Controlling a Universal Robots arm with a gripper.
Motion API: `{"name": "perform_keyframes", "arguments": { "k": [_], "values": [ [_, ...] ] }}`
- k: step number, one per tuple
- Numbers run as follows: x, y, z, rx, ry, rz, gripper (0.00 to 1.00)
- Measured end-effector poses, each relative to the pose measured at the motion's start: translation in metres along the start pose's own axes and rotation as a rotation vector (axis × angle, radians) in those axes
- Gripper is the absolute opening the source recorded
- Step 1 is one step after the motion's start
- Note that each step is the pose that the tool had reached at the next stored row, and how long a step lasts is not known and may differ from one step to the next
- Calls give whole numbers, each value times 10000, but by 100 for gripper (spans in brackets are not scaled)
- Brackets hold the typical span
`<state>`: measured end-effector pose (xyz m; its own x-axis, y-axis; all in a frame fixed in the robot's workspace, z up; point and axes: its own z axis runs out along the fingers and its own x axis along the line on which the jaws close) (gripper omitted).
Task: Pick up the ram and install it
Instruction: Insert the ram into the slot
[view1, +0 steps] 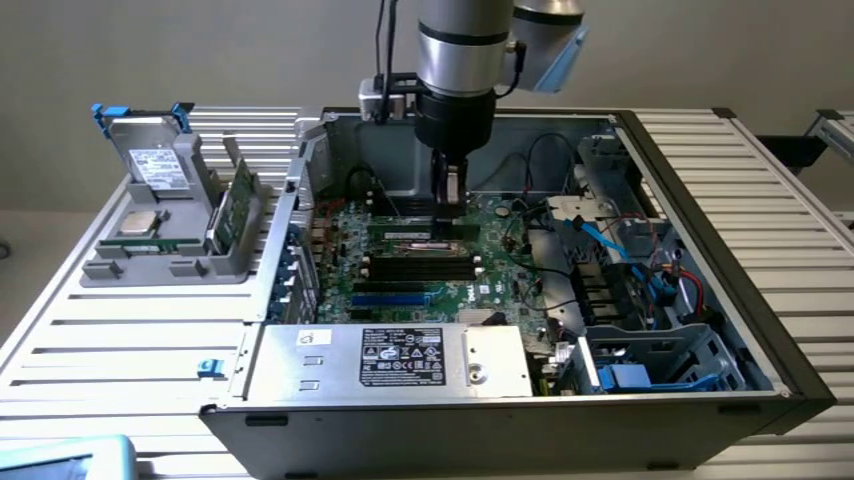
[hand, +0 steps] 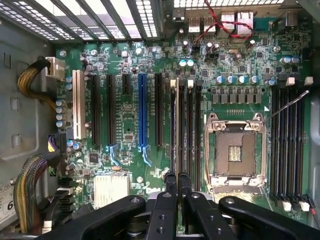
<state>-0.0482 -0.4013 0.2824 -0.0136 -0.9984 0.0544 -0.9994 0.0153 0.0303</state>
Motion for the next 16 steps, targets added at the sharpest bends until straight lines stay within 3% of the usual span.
{"name": "perform_keyframes", "arguments": {
  "k": [8,16],
  "values": [
    [12,-5,145,-3,-13,-20,13],
    [23,-7,251,-13,-195,-27,13]
  ]
}}
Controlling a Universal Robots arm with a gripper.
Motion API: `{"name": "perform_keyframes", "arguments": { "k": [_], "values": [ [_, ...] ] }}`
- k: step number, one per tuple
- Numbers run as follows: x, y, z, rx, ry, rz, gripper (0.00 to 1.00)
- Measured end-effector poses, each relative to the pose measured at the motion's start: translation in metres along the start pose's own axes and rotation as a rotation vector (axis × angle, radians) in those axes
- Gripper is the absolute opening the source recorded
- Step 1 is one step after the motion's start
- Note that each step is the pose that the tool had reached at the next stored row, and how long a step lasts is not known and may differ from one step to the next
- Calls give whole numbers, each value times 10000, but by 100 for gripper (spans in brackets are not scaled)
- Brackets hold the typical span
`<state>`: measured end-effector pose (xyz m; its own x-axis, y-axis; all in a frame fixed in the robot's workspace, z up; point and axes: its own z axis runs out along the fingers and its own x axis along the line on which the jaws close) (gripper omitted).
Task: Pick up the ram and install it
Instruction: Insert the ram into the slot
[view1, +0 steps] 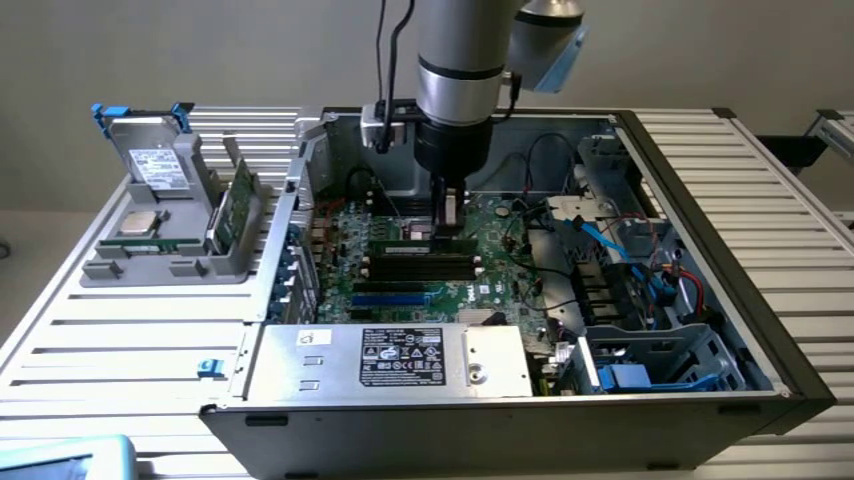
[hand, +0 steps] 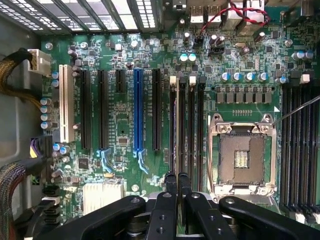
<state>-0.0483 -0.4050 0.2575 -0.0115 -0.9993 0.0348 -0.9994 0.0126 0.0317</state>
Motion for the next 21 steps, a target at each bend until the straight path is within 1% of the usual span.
{"name": "perform_keyframes", "arguments": {
  "k": [3,4,6,10,11,19,21],
  "values": [
    [3,-1,33,3,-9,2,13],
    [3,0,43,16,-9,2,13],
    [2,6,63,70,-10,2,13],
    [2,28,88,157,-9,7,13],
    [2,27,93,165,-11,6,13],
    [1,27,108,166,-8,6,13],
    [1,26,111,166,10,7,13]
  ]
}}
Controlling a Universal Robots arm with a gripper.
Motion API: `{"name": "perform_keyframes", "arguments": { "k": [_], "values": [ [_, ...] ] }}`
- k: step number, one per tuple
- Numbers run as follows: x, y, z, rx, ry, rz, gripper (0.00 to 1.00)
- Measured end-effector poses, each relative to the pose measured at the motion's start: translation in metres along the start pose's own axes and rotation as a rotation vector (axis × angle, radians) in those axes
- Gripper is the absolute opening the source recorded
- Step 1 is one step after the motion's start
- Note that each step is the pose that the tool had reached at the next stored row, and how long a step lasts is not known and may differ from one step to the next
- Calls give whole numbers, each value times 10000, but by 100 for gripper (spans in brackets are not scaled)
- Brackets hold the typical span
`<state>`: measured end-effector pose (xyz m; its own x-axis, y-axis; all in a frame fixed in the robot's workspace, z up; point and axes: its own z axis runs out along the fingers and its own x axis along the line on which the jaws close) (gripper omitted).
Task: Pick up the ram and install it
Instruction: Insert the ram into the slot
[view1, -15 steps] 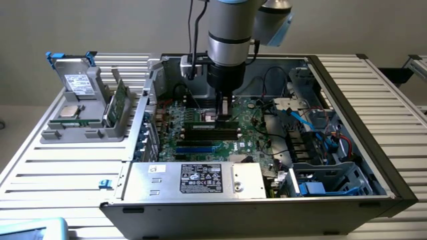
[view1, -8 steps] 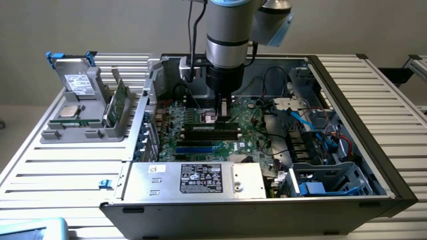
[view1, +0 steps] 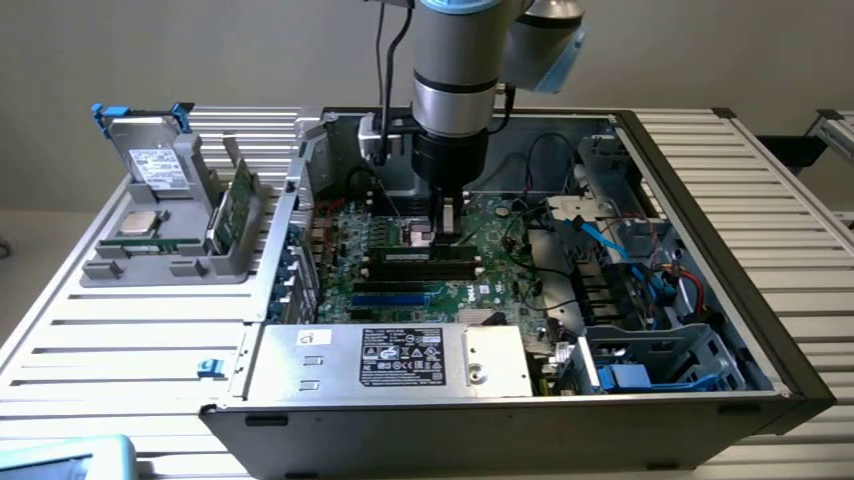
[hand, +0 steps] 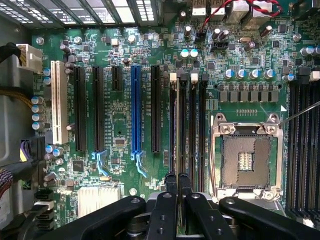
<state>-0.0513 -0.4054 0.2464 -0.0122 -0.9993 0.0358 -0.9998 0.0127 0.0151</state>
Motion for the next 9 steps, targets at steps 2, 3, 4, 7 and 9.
{"name": "perform_keyframes", "arguments": {
  "k": [2,3,4,7,9],
  "values": [
    [2,1,0,0,11,0,13],
    [2,0,2,0,25,1,13],
    [2,0,4,0,33,1,13],
    [1,1,16,-23,35,1,13],
    [1,0,28,-32,34,0,13]
  ]
}}
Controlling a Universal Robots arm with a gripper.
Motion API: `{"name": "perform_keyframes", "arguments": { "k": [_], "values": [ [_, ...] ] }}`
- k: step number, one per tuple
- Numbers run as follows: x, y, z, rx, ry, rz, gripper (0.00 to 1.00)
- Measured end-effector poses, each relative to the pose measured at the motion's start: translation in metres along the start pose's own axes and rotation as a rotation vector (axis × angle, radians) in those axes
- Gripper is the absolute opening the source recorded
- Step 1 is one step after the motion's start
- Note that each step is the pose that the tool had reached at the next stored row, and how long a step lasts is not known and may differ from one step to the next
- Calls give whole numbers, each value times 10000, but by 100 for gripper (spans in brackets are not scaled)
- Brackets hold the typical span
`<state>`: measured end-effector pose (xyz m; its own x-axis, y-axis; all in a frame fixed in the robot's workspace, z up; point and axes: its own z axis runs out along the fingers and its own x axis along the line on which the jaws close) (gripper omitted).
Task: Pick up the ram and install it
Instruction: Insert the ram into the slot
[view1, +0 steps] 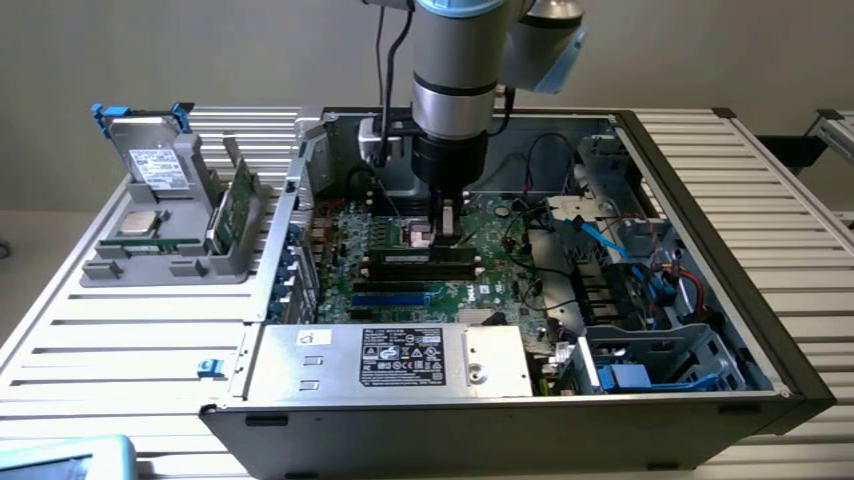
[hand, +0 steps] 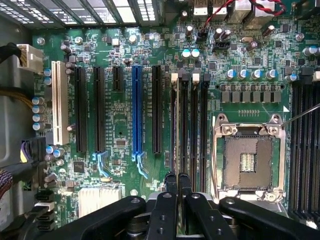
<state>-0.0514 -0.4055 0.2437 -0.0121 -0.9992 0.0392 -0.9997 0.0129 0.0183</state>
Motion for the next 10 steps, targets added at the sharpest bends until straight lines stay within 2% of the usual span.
{"name": "perform_keyframes", "arguments": {
  "k": [10],
  "values": [
    [3,-4,33,-1,2,-1,13]
  ]
}}
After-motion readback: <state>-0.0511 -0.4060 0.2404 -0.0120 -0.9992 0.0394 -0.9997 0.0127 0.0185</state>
